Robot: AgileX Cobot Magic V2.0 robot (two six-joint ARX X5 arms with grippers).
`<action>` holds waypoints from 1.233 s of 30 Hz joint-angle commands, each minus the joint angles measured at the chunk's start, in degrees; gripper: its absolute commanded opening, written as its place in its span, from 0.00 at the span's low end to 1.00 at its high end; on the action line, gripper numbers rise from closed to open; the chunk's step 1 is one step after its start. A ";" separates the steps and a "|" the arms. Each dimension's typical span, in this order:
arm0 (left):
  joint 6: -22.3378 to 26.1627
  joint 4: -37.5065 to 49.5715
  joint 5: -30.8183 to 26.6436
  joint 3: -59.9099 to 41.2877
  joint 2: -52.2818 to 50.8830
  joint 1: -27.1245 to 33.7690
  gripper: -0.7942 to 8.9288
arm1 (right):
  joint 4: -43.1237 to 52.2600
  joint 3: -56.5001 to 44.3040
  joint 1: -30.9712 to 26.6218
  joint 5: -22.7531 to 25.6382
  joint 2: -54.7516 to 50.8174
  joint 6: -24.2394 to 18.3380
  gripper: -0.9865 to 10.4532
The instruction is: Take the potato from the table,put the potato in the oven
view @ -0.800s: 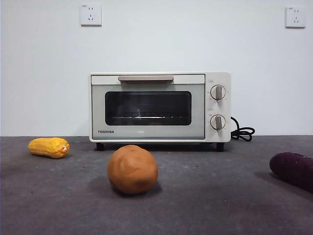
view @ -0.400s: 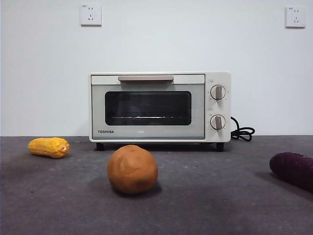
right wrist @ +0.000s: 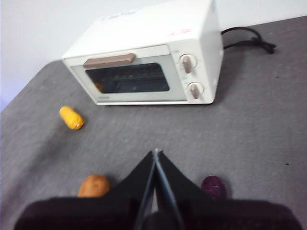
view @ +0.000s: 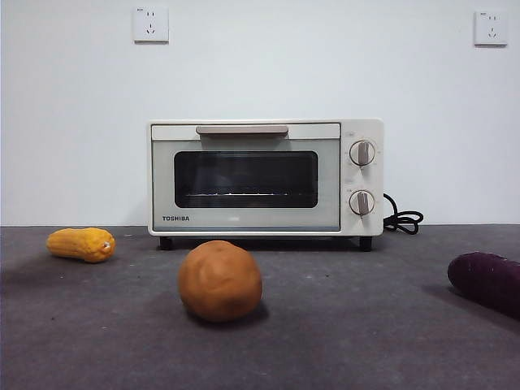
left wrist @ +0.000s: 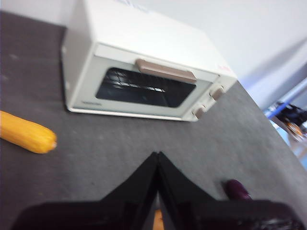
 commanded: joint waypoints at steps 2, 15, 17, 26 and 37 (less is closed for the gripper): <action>1.64 0.00 2.67 3.30 6.08 -0.33 0.08 | -1.97 2.73 0.02 -1.18 3.82 -1.66 0.08; 1.75 -1.36 5.42 19.85 29.20 -3.30 0.08 | -8.87 9.03 0.02 -5.27 15.96 -4.68 0.08; 1.73 -1.31 5.49 21.81 31.95 -3.91 0.08 | -8.83 9.20 0.02 -5.31 16.85 -4.68 0.08; 1.09 -1.46 5.25 33.14 45.92 -7.43 0.08 | -8.79 9.55 0.02 -5.40 19.89 -4.66 0.08; -0.77 -2.12 4.42 47.15 59.71 -10.93 0.08 | -9.18 9.62 0.02 -5.40 20.00 -4.42 0.08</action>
